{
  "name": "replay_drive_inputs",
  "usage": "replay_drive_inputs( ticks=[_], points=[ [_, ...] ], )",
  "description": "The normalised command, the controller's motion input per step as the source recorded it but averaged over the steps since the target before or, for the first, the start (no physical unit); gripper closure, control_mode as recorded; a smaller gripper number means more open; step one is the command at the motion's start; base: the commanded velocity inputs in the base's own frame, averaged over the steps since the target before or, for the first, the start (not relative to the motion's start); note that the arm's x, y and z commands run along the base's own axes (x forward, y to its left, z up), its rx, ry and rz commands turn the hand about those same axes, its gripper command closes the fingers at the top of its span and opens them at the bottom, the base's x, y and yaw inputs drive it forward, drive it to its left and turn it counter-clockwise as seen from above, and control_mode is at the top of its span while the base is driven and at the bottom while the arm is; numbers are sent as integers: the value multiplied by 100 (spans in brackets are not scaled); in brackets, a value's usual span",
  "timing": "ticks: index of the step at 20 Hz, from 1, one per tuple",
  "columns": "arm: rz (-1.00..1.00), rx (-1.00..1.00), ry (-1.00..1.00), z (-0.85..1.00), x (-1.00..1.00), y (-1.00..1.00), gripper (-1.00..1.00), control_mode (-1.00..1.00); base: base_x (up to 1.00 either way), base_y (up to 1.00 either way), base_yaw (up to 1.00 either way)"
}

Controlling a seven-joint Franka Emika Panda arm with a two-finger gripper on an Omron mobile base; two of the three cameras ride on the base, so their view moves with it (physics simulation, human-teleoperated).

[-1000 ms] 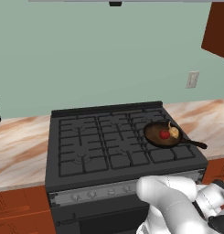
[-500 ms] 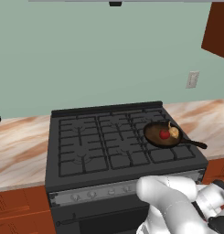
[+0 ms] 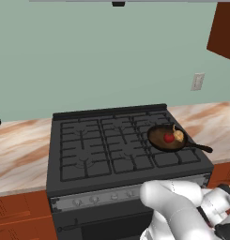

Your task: Place the pan on the front right burner on the stove. Then place the tomato and the onion in the pan and turn on the front right burner.

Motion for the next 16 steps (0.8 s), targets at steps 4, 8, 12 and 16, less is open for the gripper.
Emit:
replay_drive_inputs(
  ticks=[4, 8, 12, 16],
  points=[
    [0, 0, -3, 0, 7, -2, -100, -100, 0, 0, 0],
    [0, 0, -3, 0, 18, -4, -100, -100, 0, 0, 0],
    [0, 0, -4, 0, 16, -9, -100, -100, 0, 0, 0],
    [0, 0, 0, -6, 17, -4, -100, -100, 0, 0, 0]
  ],
)
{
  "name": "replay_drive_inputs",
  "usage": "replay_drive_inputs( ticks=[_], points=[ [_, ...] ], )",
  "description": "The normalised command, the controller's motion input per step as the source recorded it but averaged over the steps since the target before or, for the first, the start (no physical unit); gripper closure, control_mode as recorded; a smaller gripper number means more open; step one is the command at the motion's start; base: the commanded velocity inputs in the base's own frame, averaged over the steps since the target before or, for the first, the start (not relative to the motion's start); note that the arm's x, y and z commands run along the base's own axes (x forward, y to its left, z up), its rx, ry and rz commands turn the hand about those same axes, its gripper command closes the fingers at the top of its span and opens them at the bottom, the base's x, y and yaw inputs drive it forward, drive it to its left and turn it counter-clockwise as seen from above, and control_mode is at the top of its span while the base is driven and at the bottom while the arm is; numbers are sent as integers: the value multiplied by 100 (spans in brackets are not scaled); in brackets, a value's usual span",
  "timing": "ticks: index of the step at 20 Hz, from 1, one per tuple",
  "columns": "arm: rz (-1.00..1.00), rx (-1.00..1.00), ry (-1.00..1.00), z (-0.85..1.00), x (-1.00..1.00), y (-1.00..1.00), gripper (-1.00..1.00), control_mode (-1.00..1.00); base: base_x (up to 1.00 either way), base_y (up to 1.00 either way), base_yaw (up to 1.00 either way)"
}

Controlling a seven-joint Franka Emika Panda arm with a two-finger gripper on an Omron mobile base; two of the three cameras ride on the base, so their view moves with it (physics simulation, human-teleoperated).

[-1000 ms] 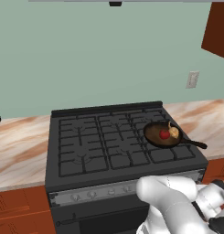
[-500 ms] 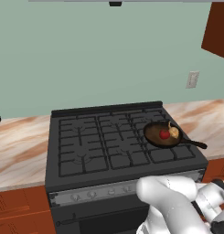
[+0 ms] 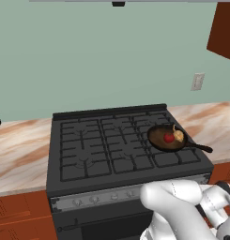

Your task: Place the pan on the front right burner on the stove. Then place the tomato and the onion in the pan and turn on the front right burner.

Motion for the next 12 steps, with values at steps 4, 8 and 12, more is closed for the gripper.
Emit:
replay_drive_inputs(
  ticks=[4, 8, 12],
  points=[
    [0, -1, 0, -19, 12, -1, -100, -100, 0, 0, 0],
    [0, 0, 0, -21, 4, 0, -100, -100, 0, 0, 0],
    [0, -2, 0, -28, 3, 0, -100, -100, 0, 0, 0]
  ],
)
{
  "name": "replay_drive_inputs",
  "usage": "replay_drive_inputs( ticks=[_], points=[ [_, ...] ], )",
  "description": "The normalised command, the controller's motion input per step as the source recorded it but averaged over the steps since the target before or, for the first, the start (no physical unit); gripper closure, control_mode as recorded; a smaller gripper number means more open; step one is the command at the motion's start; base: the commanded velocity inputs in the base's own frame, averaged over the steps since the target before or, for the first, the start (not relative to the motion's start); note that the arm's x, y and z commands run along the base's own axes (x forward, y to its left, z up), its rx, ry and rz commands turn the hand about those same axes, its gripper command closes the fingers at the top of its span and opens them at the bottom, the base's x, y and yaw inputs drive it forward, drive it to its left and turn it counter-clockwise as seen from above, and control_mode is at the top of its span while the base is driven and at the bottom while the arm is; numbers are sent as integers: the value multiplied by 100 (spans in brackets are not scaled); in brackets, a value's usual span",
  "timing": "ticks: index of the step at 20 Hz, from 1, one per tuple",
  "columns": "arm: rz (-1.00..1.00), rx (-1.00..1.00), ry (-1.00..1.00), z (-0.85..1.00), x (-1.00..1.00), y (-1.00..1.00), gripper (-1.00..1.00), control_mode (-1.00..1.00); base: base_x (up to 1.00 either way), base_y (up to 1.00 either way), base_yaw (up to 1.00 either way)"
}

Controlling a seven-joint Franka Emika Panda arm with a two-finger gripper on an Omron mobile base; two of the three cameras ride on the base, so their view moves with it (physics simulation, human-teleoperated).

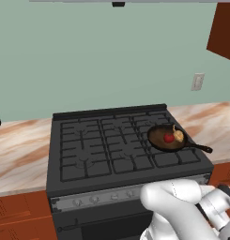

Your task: Place the pan on the front right burner on the stove. Then place the tomato and the onion in the pan and turn on the front right burner.

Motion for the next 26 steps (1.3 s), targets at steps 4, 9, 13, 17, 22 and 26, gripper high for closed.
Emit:
replay_drive_inputs(
  ticks=[4, 9, 13, 17, 22, 26],
  points=[
    [0, -1, 0, -31, 0, 0, -100, -100, 0, 0, 0],
    [0, -1, 0, -27, 0, 0, -100, -100, 0, 0, 0],
    [0, 0, 0, 0, 0, 0, 100, -100, 0, 0, 0],
    [0, 0, 0, 0, 0, 0, 100, -100, 0, 0, 0],
    [0, 0, 0, 0, 0, 0, 100, -100, 0, 0, 0],
    [0, 0, 0, 0, 0, 0, 100, -100, 0, 0, 0]
  ],
)
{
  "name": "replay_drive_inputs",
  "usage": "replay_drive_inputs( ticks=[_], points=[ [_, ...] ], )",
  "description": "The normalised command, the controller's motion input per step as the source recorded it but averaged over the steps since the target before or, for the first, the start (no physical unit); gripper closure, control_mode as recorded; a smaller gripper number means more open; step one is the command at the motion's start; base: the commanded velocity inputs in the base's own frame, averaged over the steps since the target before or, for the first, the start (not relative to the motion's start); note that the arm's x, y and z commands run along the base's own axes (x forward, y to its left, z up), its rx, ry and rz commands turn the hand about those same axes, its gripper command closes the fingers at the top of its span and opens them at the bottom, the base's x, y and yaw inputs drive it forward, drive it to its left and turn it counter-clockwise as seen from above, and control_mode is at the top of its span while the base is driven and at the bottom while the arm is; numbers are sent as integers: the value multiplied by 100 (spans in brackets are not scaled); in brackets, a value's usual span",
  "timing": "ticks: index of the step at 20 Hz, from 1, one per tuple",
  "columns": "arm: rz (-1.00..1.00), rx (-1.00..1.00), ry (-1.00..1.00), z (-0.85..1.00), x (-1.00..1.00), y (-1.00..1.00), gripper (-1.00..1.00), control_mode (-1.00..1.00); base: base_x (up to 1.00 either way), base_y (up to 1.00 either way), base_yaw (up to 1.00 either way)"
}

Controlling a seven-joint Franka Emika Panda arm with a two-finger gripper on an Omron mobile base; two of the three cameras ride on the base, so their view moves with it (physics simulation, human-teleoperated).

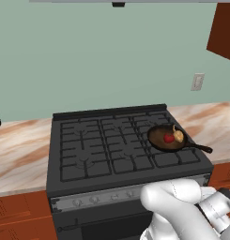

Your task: Place the pan on the front right burner on the stove. Then place the tomato and the onion in the pan and turn on the front right burner.

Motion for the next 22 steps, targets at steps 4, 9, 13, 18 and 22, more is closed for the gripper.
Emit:
replay_drive_inputs(
  ticks=[4, 9, 13, 18, 22],
  points=[
    [0, 0, 0, 0, 0, 0, 100, -100, 0, 0, 0],
    [0, -3, 0, -4, 0, 0, 100, -100, 0, 0, 0],
    [0, -15, 0, -5, 0, 0, 100, -100, 0, 0, 0],
    [0, -24, 0, -6, 0, 0, 100, -100, 0, 0, 0],
    [0, -23, 0, -6, 0, 0, 100, -100, 0, 0, 0]
  ],
)
